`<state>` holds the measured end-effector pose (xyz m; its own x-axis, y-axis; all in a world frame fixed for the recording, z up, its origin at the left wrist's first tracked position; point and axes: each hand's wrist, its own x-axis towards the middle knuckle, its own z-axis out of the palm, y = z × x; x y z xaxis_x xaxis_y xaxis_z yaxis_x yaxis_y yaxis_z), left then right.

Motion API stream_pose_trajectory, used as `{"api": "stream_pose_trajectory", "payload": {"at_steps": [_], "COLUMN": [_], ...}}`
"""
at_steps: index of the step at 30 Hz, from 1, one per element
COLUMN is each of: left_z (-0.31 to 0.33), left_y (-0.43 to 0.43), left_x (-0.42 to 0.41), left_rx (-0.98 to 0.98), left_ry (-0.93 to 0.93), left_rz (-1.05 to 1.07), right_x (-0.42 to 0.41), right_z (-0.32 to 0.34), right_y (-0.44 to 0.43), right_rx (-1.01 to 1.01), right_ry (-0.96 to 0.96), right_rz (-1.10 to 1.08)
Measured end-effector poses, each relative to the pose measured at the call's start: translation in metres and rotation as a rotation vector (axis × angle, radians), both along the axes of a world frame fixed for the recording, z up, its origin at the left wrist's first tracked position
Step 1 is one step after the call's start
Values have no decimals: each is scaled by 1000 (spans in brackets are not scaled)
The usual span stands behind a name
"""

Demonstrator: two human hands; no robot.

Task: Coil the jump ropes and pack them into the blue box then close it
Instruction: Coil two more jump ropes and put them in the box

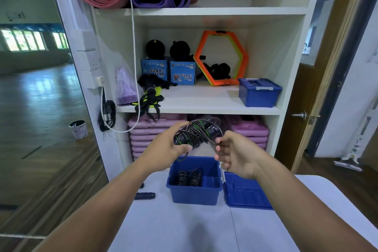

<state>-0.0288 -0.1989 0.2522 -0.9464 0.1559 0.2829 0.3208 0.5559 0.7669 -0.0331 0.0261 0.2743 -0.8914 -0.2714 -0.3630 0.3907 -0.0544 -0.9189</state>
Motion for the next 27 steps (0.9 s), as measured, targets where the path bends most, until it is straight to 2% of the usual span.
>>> {"api": "stream_pose_trajectory", "payload": {"at_steps": [5,10,15,23,27], "left_z": [-4,-1,5,12,13], "left_y": [-2,-1,-2,16,14], "left_x": [-3,3,8,32,37], "left_rx": [279,497,821,973,943], "left_ry": [-49,-126,-213,-214,-227], "left_rz": [101,59,12,-240,-333], "right_x": [2,-4,-6,-7,-13], "right_z": [-11,-18,-25,-23,-16], "right_y": [9,15,14,-4,-10], "right_rx": [-130,-214,-255,-148,-24], "right_ry": [-20,-62,-62,-66,35], "right_rz": [-22,-37,-11,-44,-65]}}
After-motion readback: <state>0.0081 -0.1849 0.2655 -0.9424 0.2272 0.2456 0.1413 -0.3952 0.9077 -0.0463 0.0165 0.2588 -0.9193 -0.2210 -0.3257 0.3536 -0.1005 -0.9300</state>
